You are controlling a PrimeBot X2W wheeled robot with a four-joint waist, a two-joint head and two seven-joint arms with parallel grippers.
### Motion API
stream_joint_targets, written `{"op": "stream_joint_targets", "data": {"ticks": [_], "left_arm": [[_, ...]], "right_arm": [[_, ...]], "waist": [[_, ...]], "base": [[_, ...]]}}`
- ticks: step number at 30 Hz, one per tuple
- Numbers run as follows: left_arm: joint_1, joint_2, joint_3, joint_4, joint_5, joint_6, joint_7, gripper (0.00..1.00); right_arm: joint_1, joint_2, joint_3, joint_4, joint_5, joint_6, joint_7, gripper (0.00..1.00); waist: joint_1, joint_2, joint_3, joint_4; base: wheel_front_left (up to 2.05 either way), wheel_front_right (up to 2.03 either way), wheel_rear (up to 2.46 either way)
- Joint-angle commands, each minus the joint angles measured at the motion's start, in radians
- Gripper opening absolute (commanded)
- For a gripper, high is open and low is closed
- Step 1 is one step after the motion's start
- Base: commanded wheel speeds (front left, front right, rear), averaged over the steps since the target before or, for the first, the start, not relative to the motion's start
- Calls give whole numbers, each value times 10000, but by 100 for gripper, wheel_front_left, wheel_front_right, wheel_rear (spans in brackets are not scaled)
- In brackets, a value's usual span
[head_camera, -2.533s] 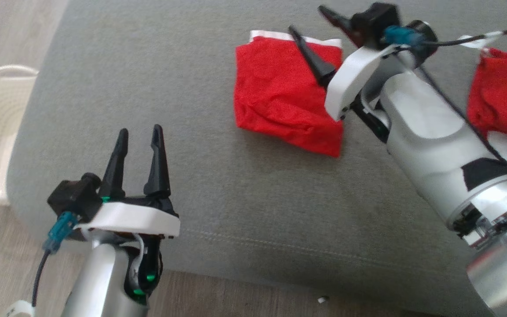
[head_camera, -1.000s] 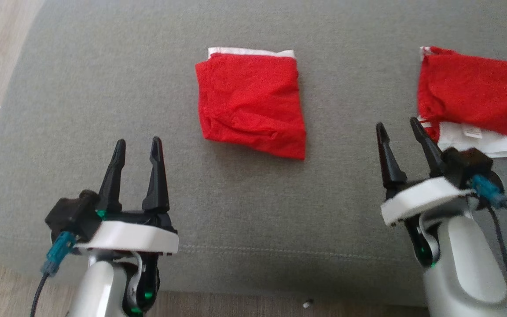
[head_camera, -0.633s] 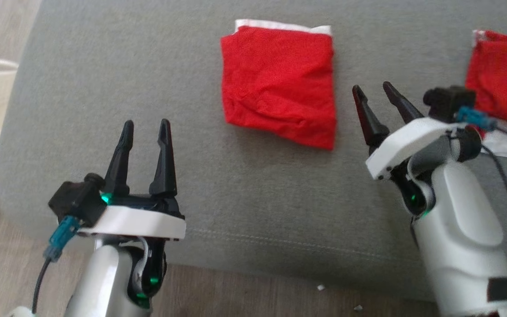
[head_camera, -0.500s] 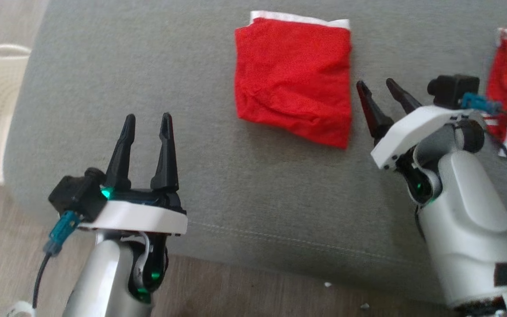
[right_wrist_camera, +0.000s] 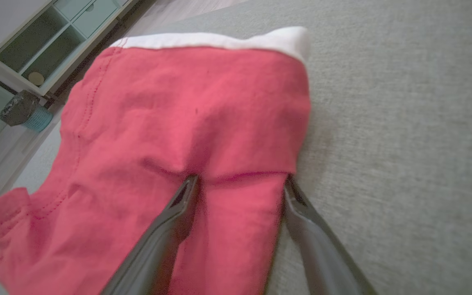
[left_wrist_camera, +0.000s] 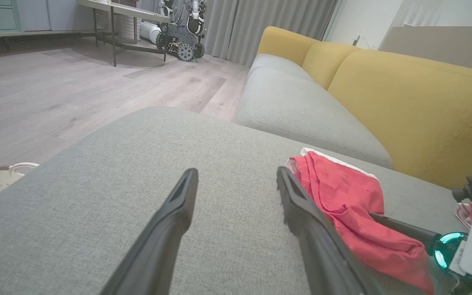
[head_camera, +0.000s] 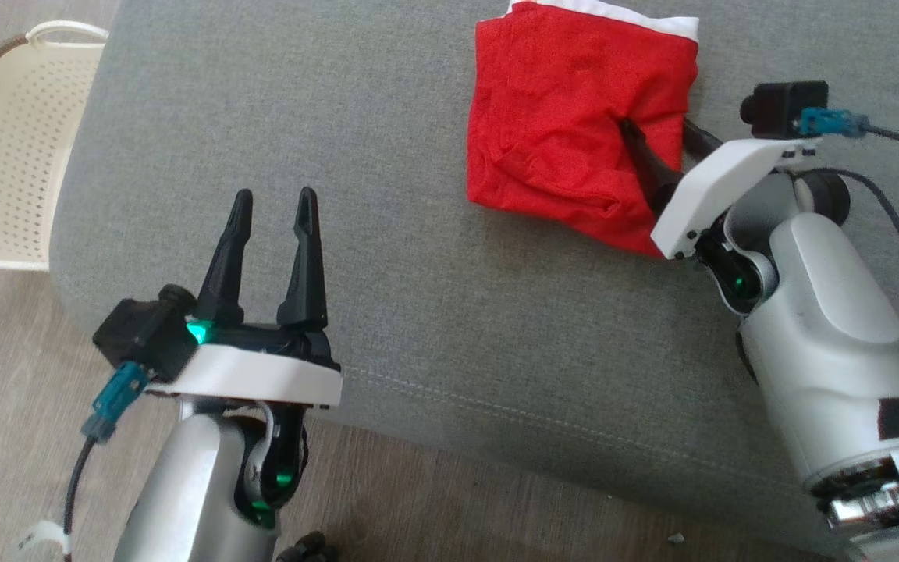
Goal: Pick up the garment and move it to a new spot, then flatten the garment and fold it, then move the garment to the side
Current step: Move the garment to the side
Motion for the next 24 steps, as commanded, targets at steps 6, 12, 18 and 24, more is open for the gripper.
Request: {"op": "stream_joint_targets", "data": {"ticks": [6,12,18,24], "left_arm": [[-349,89,193,-348,-63,124,-122,100],[-389,89,273,-389,87,45,-122,100],[-599,89,249,-481,364,-195,-122,100],[-1037,89,269,-515,796,-518,-122,100]], "right_arm": [[-425,-99,968,231,-187,44,-504,0],[-687,-478,2010,424,-805,44,-1308,0],[-1090,-992,3070,263,-1123,44,-1641,0],[-1576,-1770,4129,-384,-869,44,-1553,0]], "waist": [[0,0,-43,-4],[0,0,-275,-448],[0,0,-295,-1273],[0,0,-165,-2366]], "base": [[0,0,0],[0,0,0],[0,0,0],[0,0,0]]}}
